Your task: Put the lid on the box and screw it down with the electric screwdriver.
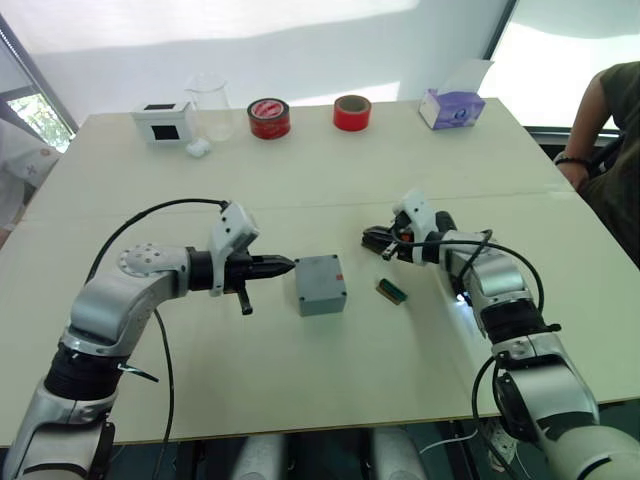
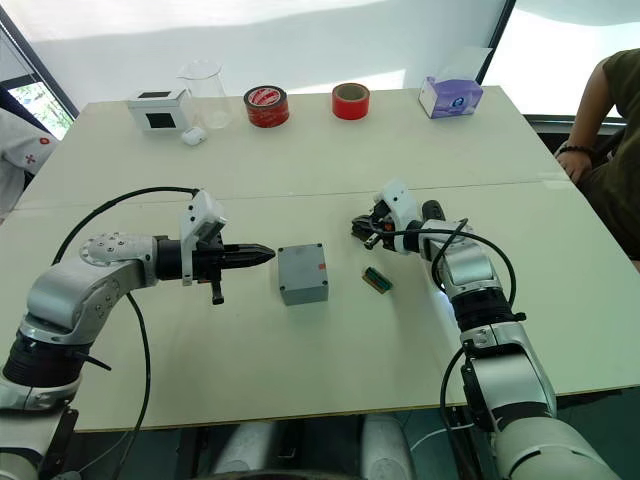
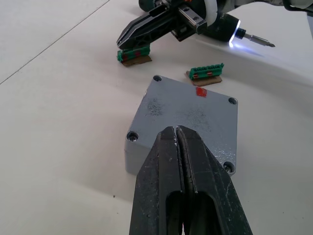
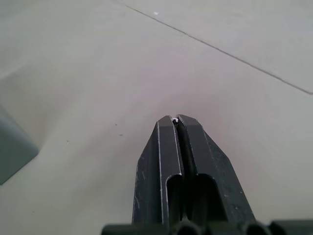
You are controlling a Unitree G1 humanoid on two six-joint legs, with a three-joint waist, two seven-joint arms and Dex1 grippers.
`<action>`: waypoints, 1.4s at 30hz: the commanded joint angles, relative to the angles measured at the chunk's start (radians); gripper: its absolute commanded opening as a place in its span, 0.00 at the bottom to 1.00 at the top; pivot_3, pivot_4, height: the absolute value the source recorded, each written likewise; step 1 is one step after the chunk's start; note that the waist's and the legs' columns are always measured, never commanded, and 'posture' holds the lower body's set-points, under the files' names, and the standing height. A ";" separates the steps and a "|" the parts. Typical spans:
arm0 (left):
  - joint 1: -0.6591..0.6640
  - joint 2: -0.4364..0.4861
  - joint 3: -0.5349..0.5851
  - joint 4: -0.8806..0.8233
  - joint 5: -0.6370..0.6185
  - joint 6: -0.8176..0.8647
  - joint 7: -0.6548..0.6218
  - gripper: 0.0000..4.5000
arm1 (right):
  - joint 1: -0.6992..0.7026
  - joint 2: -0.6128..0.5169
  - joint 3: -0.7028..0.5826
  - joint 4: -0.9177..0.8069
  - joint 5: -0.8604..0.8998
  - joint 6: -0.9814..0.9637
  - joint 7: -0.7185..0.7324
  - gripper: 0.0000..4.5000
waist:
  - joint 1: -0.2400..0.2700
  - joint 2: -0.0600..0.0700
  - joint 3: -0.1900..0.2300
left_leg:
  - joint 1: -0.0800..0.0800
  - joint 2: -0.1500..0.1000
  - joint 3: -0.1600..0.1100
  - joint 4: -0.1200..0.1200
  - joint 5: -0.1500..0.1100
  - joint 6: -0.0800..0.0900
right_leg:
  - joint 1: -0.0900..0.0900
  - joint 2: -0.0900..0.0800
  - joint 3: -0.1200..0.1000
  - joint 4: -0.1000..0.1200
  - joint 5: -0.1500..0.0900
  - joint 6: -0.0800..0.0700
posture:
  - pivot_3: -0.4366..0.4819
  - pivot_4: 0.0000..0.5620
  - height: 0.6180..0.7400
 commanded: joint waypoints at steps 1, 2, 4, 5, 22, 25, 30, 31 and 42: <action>-0.005 0.007 0.010 -0.018 -0.008 -0.012 -0.002 0.00 | -0.001 -0.020 -0.038 -0.085 0.024 0.015 0.003 0.00 | 0.000 0.000 0.000 | 0.000 0.000 0.000 0.000 0.000 0.000 | 0.000 0.000 0.000 0.000 0.000 0.000 | 0.48 0.27 1.00; -0.006 0.007 0.010 -0.016 -0.009 -0.012 -0.003 0.00 | 0.000 -0.021 -0.043 -0.100 0.026 0.022 0.002 0.00 | 0.000 0.000 0.000 | 0.000 0.000 0.000 0.000 0.000 0.000 | 0.000 0.000 0.000 0.000 0.000 0.000 | 0.48 0.27 1.00; -0.007 0.008 0.011 -0.015 -0.010 -0.013 -0.005 0.00 | 0.002 -0.023 -0.050 -0.127 0.029 0.033 0.002 0.00 | 0.000 0.000 0.000 | 0.000 0.000 0.000 0.000 0.000 0.000 | 0.000 0.000 0.000 0.000 0.000 0.000 | 0.48 0.27 1.00; -0.009 0.009 0.016 -0.015 -0.015 -0.011 -0.008 0.00 | 0.006 -0.026 -0.053 -0.151 0.034 0.043 0.003 0.00 | -0.001 0.000 0.000 | 0.000 0.000 0.000 0.000 0.000 0.000 | 0.000 0.000 0.000 0.000 0.000 0.000 | 0.48 0.27 1.00; 0.055 0.112 0.068 -0.062 -0.097 0.021 -0.056 0.00 | 0.212 -0.019 0.027 -0.679 0.170 0.283 0.001 0.00 | 0.002 0.000 0.000 | 0.000 0.000 0.000 0.000 -0.002 0.003 | 0.000 0.000 0.000 0.000 0.000 0.000 | 0.48 0.27 1.00; 0.056 0.110 0.061 -0.058 -0.090 0.013 -0.052 0.00 | 0.202 -0.004 0.031 -0.660 0.167 0.279 -0.013 0.00 | 0.002 0.000 0.000 | 0.000 0.000 0.000 0.000 -0.001 0.002 | 0.000 0.000 0.000 0.000 0.000 0.000 | 0.48 0.27 1.00; 0.065 0.112 0.061 -0.061 -0.086 0.007 -0.048 0.00 | 0.190 0.005 0.046 -0.623 0.151 0.259 -0.019 0.00 | 0.002 0.000 0.000 | 0.000 0.000 0.000 0.000 -0.001 0.002 | 0.000 0.000 0.000 0.000 0.000 0.000 | 0.48 0.27 1.00; 0.067 0.112 0.061 -0.062 -0.086 0.006 -0.046 0.00 | 0.188 0.005 0.049 -0.616 0.149 0.256 -0.020 0.00 | 0.002 0.000 0.000 | 0.000 0.000 0.000 0.000 -0.001 0.002 | 0.000 0.000 0.000 0.000 0.000 0.000 | 0.48 0.27 1.00; 0.081 0.110 0.060 -0.076 -0.084 0.003 -0.027 0.00 | 0.183 0.005 0.079 -0.554 0.119 0.210 -0.023 0.00 | 0.001 0.000 0.000 | 0.000 0.000 0.000 0.000 -0.001 0.001 | 0.000 0.000 0.000 0.000 0.000 0.000 | 0.48 0.27 1.00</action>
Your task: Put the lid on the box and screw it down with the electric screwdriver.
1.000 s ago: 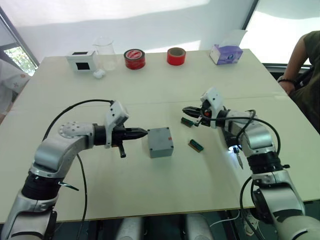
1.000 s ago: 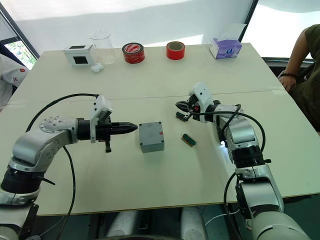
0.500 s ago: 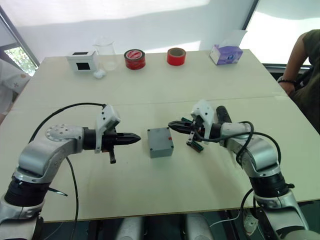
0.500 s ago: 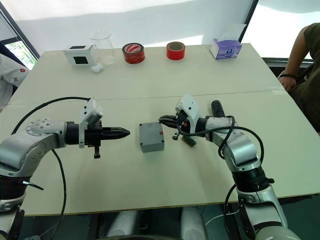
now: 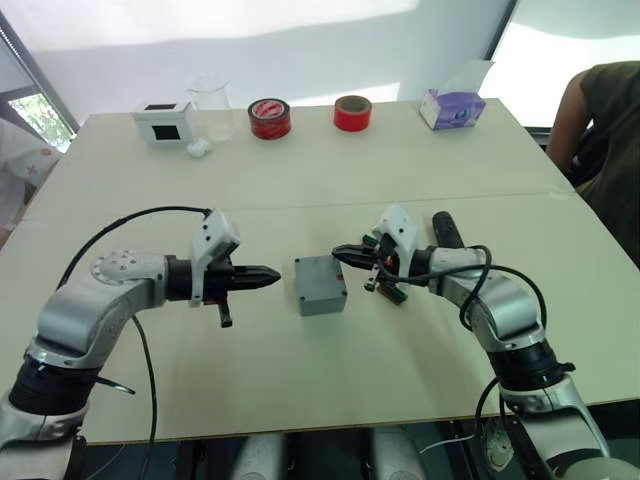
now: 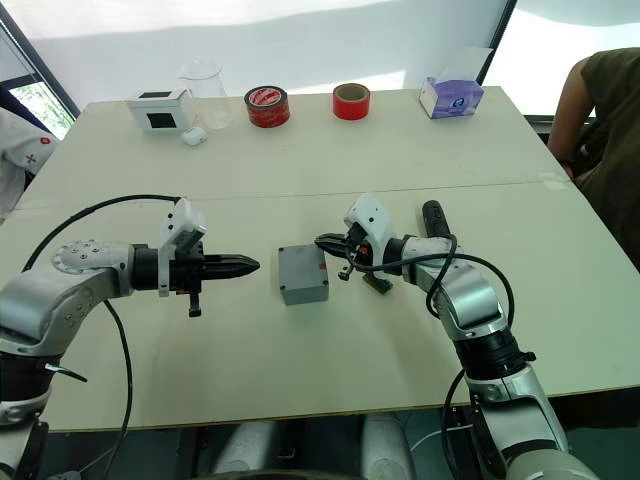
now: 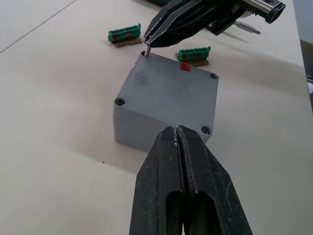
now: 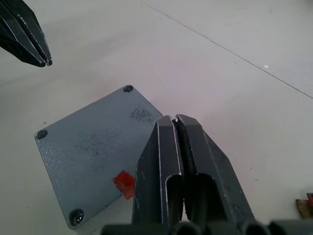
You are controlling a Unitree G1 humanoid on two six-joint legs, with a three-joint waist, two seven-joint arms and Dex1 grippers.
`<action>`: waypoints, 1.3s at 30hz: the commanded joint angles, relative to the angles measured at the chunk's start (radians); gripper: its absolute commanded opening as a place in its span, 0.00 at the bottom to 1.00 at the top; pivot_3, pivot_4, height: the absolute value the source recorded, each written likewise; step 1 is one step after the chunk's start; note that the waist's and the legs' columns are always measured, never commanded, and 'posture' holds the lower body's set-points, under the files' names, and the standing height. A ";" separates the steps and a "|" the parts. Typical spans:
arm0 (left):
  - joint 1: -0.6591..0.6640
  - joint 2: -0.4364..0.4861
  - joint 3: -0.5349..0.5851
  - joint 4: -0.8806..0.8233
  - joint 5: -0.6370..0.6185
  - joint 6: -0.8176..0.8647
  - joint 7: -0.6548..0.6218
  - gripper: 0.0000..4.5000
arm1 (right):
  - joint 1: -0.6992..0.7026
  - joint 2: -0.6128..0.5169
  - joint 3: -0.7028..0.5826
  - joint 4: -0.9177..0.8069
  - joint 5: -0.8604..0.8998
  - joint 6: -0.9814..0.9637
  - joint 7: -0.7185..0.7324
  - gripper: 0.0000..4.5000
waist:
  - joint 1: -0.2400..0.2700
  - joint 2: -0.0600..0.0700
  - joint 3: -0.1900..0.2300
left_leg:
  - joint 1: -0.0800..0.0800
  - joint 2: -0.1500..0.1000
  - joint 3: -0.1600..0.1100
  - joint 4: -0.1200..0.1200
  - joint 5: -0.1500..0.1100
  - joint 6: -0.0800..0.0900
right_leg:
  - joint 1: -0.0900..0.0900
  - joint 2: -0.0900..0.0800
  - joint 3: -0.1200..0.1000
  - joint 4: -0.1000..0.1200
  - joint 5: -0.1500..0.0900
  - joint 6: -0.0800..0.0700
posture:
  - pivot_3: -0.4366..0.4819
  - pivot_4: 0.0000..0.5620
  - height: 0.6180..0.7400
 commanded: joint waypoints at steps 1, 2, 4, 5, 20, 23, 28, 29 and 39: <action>0.000 0.003 0.010 -0.030 0.001 -0.016 0.009 0.00 | -0.020 0.002 0.008 0.005 -0.011 -0.025 0.001 0.00 | 0.000 0.000 0.000 | 0.000 0.000 0.000 0.000 0.000 0.000 | 0.000 0.000 0.000 0.000 0.000 0.000 | 0.48 0.27 1.00; 0.000 0.003 0.009 -0.031 0.001 -0.016 0.011 0.00 | -0.020 0.001 0.009 0.008 -0.013 -0.028 0.001 0.00 | 0.000 0.000 0.000 | 0.000 0.000 0.000 0.000 0.000 0.000 | 0.000 0.000 0.000 0.000 0.000 0.000 | 0.48 0.27 1.00; -0.001 0.000 0.007 -0.032 0.000 -0.017 0.014 0.00 | -0.021 0.001 0.013 0.015 -0.019 -0.033 0.001 0.00 | 0.000 0.000 0.000 | 0.000 0.000 0.000 0.000 0.000 0.000 | 0.000 0.000 0.000 0.000 0.000 0.000 | 0.48 0.27 1.00; -0.003 -0.001 0.006 -0.032 -0.001 -0.017 0.015 0.00 | -0.022 0.001 0.014 0.019 -0.022 -0.034 0.001 0.00 | 0.000 0.000 0.000 | 0.000 0.000 0.000 0.000 0.000 0.000 | 0.000 0.000 0.000 0.000 0.000 0.000 | 0.48 0.27 1.00; -0.033 -0.027 -0.009 -0.019 -0.008 -0.014 0.019 0.00 | -0.022 -0.021 0.007 0.013 -0.030 -0.027 0.011 0.52 | 0.001 0.000 0.000 | 0.000 0.000 0.000 0.000 0.000 0.000 | 0.000 0.000 0.000 0.000 0.000 0.000 | 0.48 0.27 1.00; -0.045 -0.045 -0.008 -0.011 -0.012 -0.017 0.023 0.00 | -0.022 -0.038 0.000 0.005 -0.029 -0.021 0.014 0.78 | 0.001 0.000 0.000 | 0.000 0.000 0.000 0.000 0.000 0.000 | 0.000 0.000 0.000 0.000 0.000 0.000 | 0.48 0.27 1.00; -0.124 -0.127 0.035 -0.014 -0.049 0.017 0.109 0.00 | -0.062 -0.021 -0.162 -0.079 0.101 0.156 -0.083 0.91 | 0.004 0.000 0.000 | 0.000 0.000 0.000 0.000 0.000 0.000 | 0.000 0.000 0.000 0.000 0.000 0.000 | 0.48 0.27 1.00; -0.142 -0.138 0.053 -0.018 -0.100 0.049 0.100 0.00 | -0.078 -0.027 -0.205 -0.100 0.144 0.209 -0.094 0.91 | 0.003 0.000 0.000 | 0.000 0.000 0.000 0.000 0.000 0.000 | 0.000 0.000 0.000 0.000 0.000 0.000 | 0.48 0.27 1.00; -0.252 -0.026 -0.108 -0.049 -0.096 0.001 -0.135 0.00 | -0.267 -0.368 -0.335 -0.021 0.224 0.822 -0.203 0.96 | 0.015 0.002 0.001 | -0.001 -0.001 0.001 0.001 -0.003 0.006 | 0.000 -0.002 0.000 -0.001 0.000 0.000 | 0.48 0.27 1.00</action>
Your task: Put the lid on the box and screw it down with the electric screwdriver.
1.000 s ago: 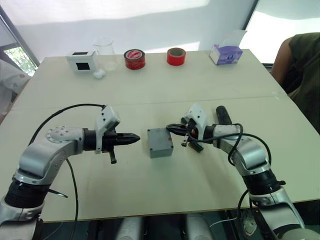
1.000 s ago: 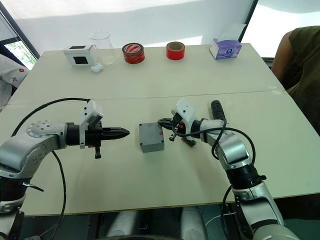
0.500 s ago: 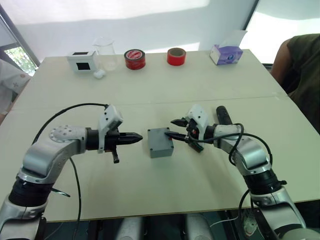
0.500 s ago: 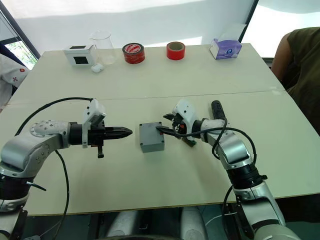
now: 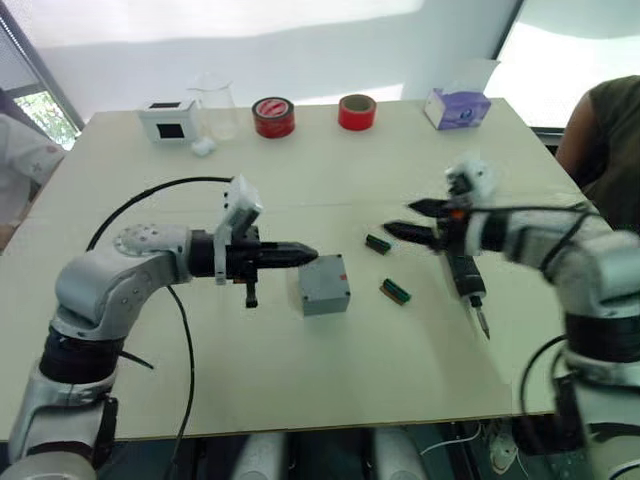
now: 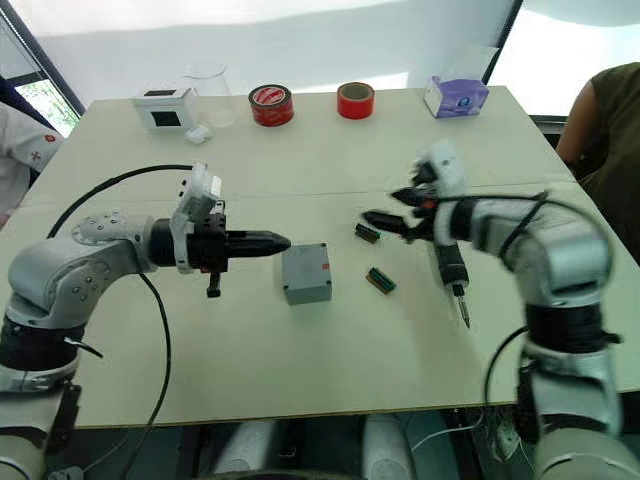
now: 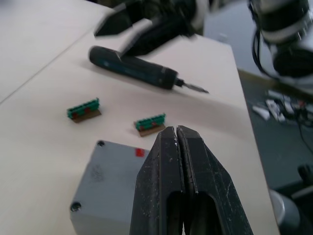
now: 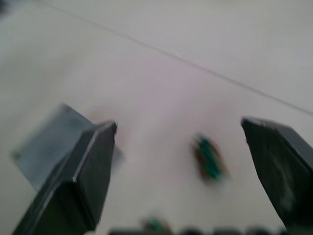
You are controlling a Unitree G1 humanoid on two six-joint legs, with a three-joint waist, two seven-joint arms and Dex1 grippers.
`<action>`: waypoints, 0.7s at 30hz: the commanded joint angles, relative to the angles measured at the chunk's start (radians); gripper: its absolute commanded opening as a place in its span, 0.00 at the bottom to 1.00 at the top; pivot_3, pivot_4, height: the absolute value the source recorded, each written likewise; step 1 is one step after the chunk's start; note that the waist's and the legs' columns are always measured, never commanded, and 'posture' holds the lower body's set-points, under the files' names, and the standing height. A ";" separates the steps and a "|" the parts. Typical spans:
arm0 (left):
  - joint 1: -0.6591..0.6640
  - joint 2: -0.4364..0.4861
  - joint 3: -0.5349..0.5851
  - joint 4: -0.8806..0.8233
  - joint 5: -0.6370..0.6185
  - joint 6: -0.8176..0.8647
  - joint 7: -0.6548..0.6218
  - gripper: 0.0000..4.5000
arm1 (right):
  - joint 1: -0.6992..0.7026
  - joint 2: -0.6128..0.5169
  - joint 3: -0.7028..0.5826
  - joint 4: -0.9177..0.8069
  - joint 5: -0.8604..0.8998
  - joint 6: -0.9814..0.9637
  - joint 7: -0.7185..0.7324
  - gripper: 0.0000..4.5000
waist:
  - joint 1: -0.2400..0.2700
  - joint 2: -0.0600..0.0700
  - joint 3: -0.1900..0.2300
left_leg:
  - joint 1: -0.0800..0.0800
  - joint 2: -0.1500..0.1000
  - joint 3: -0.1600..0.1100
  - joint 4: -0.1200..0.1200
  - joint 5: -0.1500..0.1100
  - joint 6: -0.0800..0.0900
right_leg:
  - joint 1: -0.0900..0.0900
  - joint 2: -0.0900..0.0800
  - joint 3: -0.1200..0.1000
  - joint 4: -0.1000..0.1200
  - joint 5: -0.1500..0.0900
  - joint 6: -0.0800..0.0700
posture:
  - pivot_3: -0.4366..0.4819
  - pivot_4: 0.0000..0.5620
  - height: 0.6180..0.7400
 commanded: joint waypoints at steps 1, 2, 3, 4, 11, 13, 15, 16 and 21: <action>-0.036 0.033 -0.059 -0.026 0.047 -0.092 -0.117 0.00 | -0.088 -0.048 0.015 0.048 -0.030 0.235 -0.090 0.96 | -0.005 -0.001 -0.001 | 0.001 0.001 0.000 0.000 0.000 0.000 | 0.001 0.000 0.000 0.000 0.000 0.000 | 0.48 0.27 1.00; -0.045 0.042 -0.071 -0.021 0.055 -0.108 -0.148 0.00 | -0.112 -0.084 0.051 0.099 -0.027 0.292 -0.102 0.96 | -0.007 -0.001 -0.001 | 0.001 0.002 0.000 0.000 0.000 0.000 | 0.001 0.001 0.000 0.000 0.000 0.000 | 0.48 0.27 1.00; -0.051 0.046 -0.079 -0.017 0.061 -0.119 -0.166 0.00 | -0.129 -0.110 0.075 0.136 -0.021 0.324 -0.108 0.96 | -0.012 0.000 -0.001 | 0.001 0.002 0.000 -0.001 0.000 0.000 | 0.001 0.001 0.000 0.000 0.000 0.000 | 0.48 0.27 1.00; -0.059 0.046 -0.092 -0.010 0.076 -0.136 -0.183 0.00 | -0.147 -0.140 0.113 0.185 -0.004 0.337 -0.099 0.96 | -0.014 0.000 0.000 | 0.001 0.002 0.001 -0.001 0.000 0.000 | 0.001 0.001 0.000 0.000 0.000 0.000 | 0.48 0.27 1.00; -0.089 0.011 -0.168 0.059 0.186 -0.252 -0.234 0.00 | -0.244 -0.200 0.294 0.360 0.044 0.339 -0.042 0.96 | -0.017 0.001 0.000 | 0.000 0.002 0.002 -0.001 -0.001 0.002 | 0.000 0.000 0.000 -0.001 0.000 0.000 | 0.48 0.27 1.00; -0.094 -0.012 -0.201 0.092 0.232 -0.299 -0.239 0.00 | -0.289 -0.181 0.340 0.447 0.033 0.339 -0.030 0.96 | -0.017 0.001 0.000 | 0.000 0.002 0.002 -0.001 -0.001 0.002 | 0.000 0.001 0.000 -0.001 0.000 0.000 | 0.48 0.27 1.00; -0.094 -0.037 -0.210 0.106 0.251 -0.318 -0.231 0.00 | -0.314 -0.168 0.399 0.498 0.016 0.339 -0.009 0.96 | -0.016 0.000 0.000 | 0.000 0.001 0.002 0.000 -0.001 0.002 | 0.000 0.001 0.000 -0.001 0.000 0.000 | 0.48 0.27 1.00; -0.094 -0.046 -0.212 0.112 0.260 -0.327 -0.228 0.00 | -0.315 -0.172 0.435 0.504 0.002 0.328 0.002 0.96 | -0.014 0.000 0.000 | 0.000 0.002 0.002 0.000 -0.001 0.002 | 0.000 0.001 0.000 -0.001 0.000 0.000 | 0.48 0.27 1.00; -0.092 -0.072 -0.202 0.130 0.289 -0.345 -0.211 0.00 | -0.313 -0.195 0.556 0.526 -0.039 0.278 0.075 0.96 | -0.015 0.000 0.000 | 0.000 0.001 0.002 0.000 -0.001 0.002 | 0.000 0.000 0.000 -0.001 0.000 0.000 | 0.48 0.27 1.00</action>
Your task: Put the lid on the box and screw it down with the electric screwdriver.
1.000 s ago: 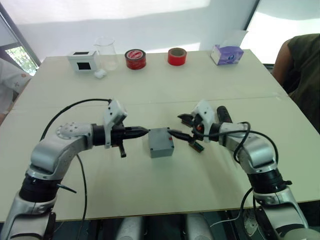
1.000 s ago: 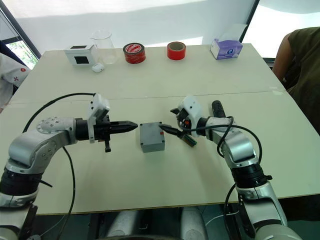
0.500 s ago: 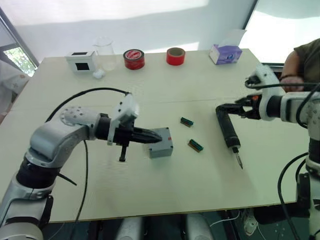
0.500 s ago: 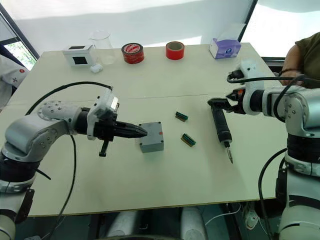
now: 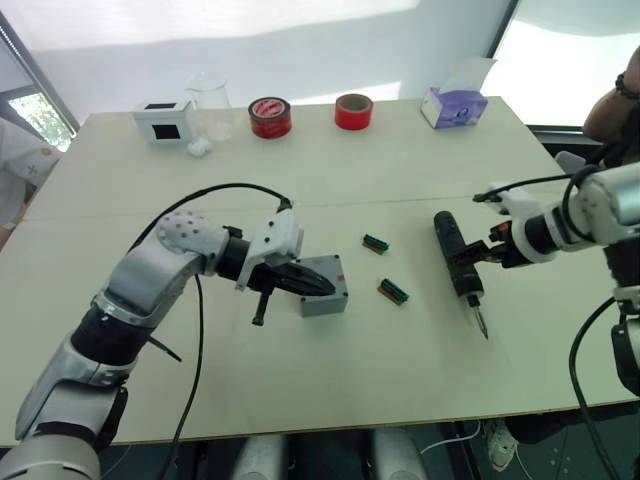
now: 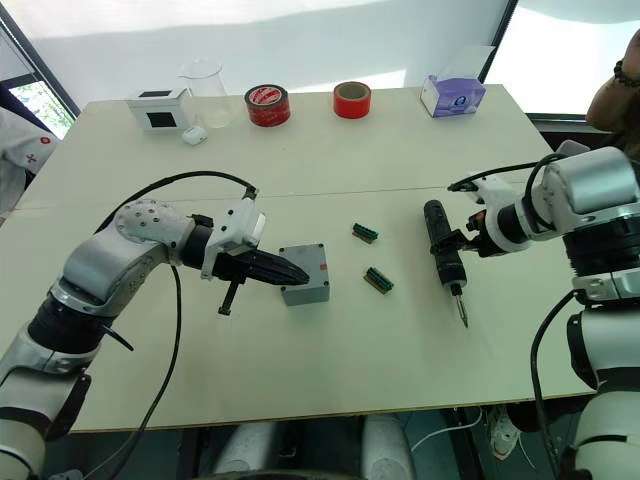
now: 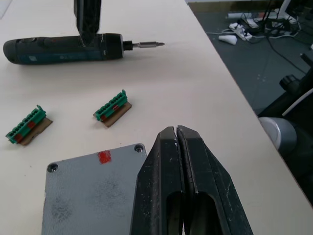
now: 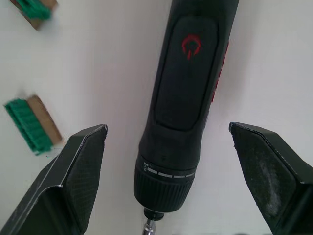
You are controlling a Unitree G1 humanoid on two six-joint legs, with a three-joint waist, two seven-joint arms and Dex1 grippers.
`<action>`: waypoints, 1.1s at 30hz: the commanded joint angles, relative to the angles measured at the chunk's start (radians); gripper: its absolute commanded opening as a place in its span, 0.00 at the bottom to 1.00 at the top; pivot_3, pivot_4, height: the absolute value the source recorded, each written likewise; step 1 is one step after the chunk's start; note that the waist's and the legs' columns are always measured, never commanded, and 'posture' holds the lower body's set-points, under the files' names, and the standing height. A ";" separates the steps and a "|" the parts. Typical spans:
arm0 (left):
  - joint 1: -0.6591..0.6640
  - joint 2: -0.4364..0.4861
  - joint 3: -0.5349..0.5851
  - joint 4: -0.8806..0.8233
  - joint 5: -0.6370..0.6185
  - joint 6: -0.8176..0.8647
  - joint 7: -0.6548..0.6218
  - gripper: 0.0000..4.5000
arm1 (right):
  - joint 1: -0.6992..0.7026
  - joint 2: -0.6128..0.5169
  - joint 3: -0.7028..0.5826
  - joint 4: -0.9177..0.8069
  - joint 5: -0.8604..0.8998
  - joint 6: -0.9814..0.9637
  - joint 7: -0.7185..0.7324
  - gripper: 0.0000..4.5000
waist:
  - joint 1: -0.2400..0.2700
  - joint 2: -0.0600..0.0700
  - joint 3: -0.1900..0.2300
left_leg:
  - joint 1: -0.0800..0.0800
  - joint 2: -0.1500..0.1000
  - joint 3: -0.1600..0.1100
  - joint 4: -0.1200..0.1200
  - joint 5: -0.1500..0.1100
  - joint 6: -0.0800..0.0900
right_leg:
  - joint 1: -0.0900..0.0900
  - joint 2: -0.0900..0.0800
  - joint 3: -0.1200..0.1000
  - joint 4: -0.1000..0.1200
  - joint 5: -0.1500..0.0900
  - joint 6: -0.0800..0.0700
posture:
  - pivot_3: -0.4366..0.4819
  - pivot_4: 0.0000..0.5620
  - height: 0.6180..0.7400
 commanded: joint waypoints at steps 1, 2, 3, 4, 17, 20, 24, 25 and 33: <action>-0.015 -0.012 0.022 -0.002 0.011 -0.018 0.012 0.00 | -0.020 -0.027 0.048 0.010 -0.031 -0.035 0.056 0.96 | -0.001 0.000 0.000 | 0.000 0.000 0.000 0.000 0.000 0.000 | 0.000 0.000 0.000 0.000 0.000 0.000 | 0.48 0.27 1.00; -0.011 -0.019 0.026 -0.001 0.014 -0.018 0.023 0.00 | -0.021 -0.018 0.064 0.020 -0.041 -0.049 0.067 0.96 | -0.001 0.000 0.000 | 0.000 0.000 0.000 0.000 0.000 0.000 | 0.000 0.000 0.000 0.000 0.000 0.000 | 0.48 0.27 1.00; -0.007 -0.024 0.029 -0.001 0.014 -0.016 0.032 0.00 | -0.022 -0.009 0.077 0.030 -0.050 -0.061 0.077 0.96 | -0.001 0.000 0.000 | 0.000 0.000 0.000 0.000 0.000 0.000 | 0.000 0.000 0.000 0.000 0.000 0.000 | 0.48 0.27 1.00; -0.003 -0.030 0.032 -0.003 0.015 -0.013 0.042 0.00 | -0.024 0.001 0.094 0.037 -0.060 -0.074 0.088 0.96 | -0.001 0.000 0.000 | 0.000 0.000 0.000 0.000 0.000 0.000 | 0.000 0.000 0.000 0.000 0.000 0.000 | 0.48 0.27 1.00; 0.036 -0.034 0.074 0.027 0.048 -0.015 0.138 0.00 | -0.042 0.045 0.216 0.114 -0.207 -0.184 0.219 0.39 | -0.002 -0.001 -0.001 | 0.001 0.000 -0.001 0.001 0.000 0.000 | 0.000 0.001 0.000 0.001 0.000 0.000 | 0.48 0.27 1.00; 0.048 -0.010 0.104 0.049 0.064 -0.020 0.159 0.00 | -0.088 0.061 0.150 0.179 -0.248 -0.282 0.205 0.39 | -0.007 -0.001 -0.001 | 0.001 0.000 0.000 0.001 0.000 -0.001 | 0.000 0.001 0.000 0.001 0.000 0.000 | 0.48 0.27 1.00; 0.068 0.008 0.153 0.065 0.070 -0.013 0.199 0.00 | -0.155 0.114 -0.064 0.218 -0.199 -0.409 0.169 0.39 | -0.007 0.001 0.000 | 0.001 0.000 0.000 0.001 0.001 -0.001 | 0.000 0.001 0.000 0.001 0.000 0.000 | 0.48 0.27 1.00; 0.085 0.012 0.180 0.053 0.058 0.007 0.219 0.00 | -0.130 0.138 -0.203 0.141 -0.143 -0.513 0.141 0.39 | -0.007 0.002 0.001 | 0.001 0.000 0.000 0.001 0.001 -0.002 | -0.001 0.001 0.001 0.002 0.000 0.000 | 0.48 0.27 1.00; 0.211 0.004 0.322 -0.117 -0.116 0.209 0.310 0.00 | 0.233 0.527 -0.751 -0.587 0.250 -0.674 -0.140 0.39 | 0.016 0.001 0.001 | -0.001 0.001 -0.004 -0.010 0.006 -0.011 | -0.004 0.001 -0.001 0.002 0.000 0.000 | 0.48 0.27 1.00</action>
